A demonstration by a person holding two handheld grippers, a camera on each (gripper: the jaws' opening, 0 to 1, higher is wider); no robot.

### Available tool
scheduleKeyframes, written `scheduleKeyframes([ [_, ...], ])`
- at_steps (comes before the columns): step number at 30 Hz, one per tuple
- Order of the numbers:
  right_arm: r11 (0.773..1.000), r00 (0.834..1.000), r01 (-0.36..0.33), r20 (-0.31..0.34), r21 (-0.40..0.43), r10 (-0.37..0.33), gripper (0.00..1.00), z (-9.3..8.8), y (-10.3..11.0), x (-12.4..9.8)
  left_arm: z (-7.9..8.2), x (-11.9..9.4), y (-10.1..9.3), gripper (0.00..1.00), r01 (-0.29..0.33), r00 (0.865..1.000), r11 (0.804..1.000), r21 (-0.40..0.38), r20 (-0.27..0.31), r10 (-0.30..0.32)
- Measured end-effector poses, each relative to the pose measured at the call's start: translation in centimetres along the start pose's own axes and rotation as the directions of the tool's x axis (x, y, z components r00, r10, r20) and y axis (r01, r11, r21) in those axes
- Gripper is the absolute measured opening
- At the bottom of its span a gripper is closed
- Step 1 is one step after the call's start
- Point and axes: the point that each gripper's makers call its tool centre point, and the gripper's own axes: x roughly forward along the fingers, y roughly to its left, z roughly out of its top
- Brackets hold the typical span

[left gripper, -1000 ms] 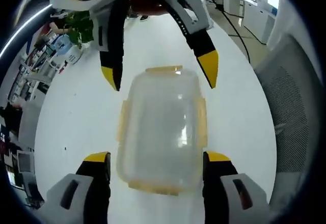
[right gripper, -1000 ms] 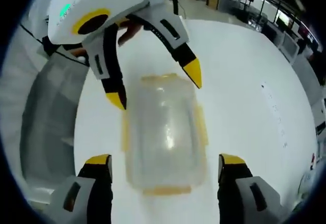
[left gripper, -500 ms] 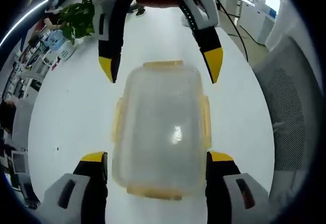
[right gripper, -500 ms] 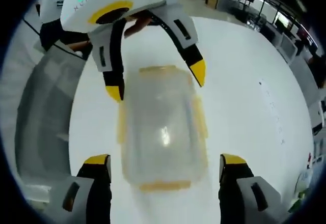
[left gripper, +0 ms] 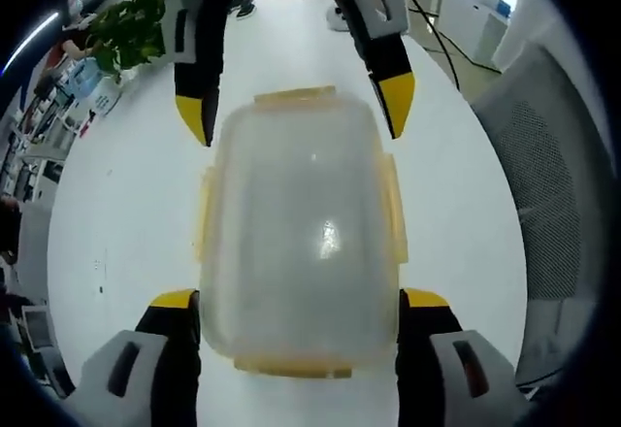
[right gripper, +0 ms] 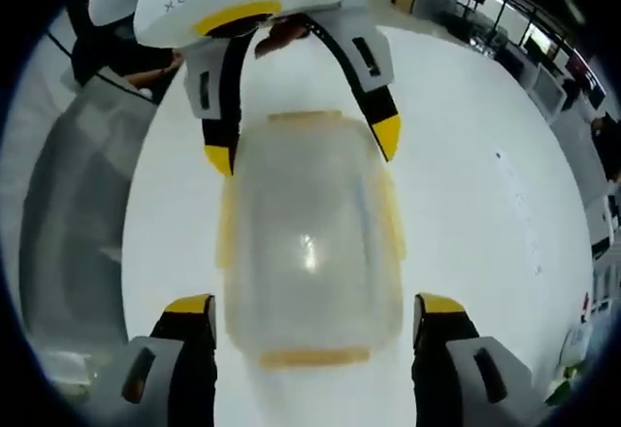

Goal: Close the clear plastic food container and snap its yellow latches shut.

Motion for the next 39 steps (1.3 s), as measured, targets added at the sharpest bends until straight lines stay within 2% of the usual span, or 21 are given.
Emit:
scheduleKeyframes([
  [5,1.0,1.0,0.005,-0.007,-0.006,-0.005,0.79,-0.3,0.1,0.4,-0.2,0.2,-0.1,0.86,0.004,1.0,1.0,0.017,-0.018,-0.004],
  [17,1.0,1.0,0.012,-0.005,-0.01,-0.012,0.78,-0.3,0.1,0.5,-0.3,0.3,-0.1,0.86,0.012,0.998,1.0,0.013,-0.064,-0.011],
  [24,1.0,1.0,0.008,-0.013,-0.019,-0.008,0.78,-0.2,0.5,0.5,-0.4,0.2,-0.6,0.85,0.011,0.998,1.0,-0.002,-0.059,-0.011],
  [39,0.998,0.999,-0.004,-0.04,-0.061,0.001,0.79,0.9,2.1,1.2,-1.2,-0.6,-2.8,0.85,-0.018,1.0,0.997,-0.072,0.003,0.018],
])
